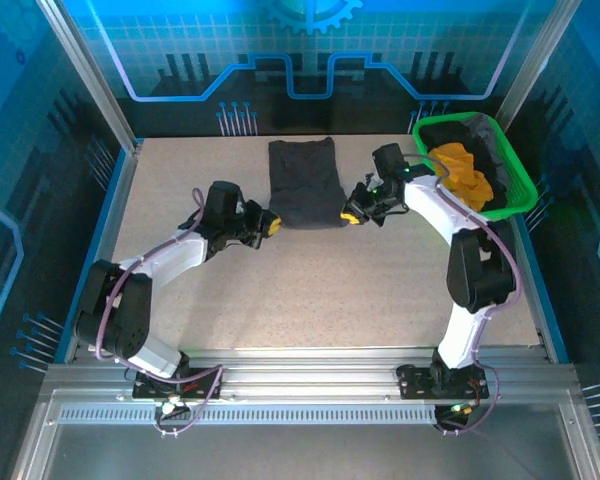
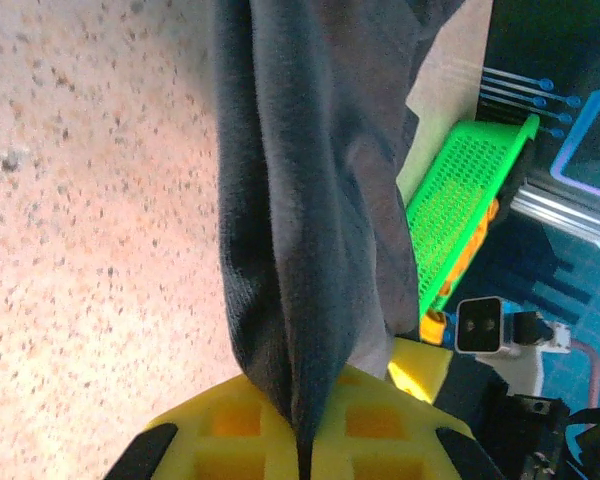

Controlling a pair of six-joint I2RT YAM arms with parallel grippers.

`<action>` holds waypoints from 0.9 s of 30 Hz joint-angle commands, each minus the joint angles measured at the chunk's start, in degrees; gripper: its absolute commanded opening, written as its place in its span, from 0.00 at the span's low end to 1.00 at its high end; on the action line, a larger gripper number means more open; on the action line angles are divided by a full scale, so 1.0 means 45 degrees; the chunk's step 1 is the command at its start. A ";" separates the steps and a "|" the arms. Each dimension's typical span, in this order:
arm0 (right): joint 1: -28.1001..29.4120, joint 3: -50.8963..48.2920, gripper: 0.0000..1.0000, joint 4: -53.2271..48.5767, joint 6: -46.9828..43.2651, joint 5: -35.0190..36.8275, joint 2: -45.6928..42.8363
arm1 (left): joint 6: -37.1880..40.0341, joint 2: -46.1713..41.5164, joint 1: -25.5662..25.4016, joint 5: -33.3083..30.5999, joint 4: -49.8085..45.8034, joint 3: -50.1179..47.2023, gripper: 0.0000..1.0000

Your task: Fold and stack the t-shirts

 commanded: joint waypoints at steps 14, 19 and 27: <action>0.2921 -0.6757 0.00 -0.2903 0.0202 -0.1323 -0.5167 | -0.0311 -0.6786 -0.2506 0.1686 -0.6489 -0.5107 0.00; 0.2670 -0.4705 0.00 -0.4334 0.0403 -0.0557 -0.5520 | -0.0986 -0.8142 -0.2282 0.0750 -0.6748 -0.4309 0.00; 0.1631 -0.0218 0.00 -0.5473 0.0390 -0.0273 -0.3125 | 0.0057 -0.5347 -0.0580 0.0295 -0.5612 -0.0506 0.00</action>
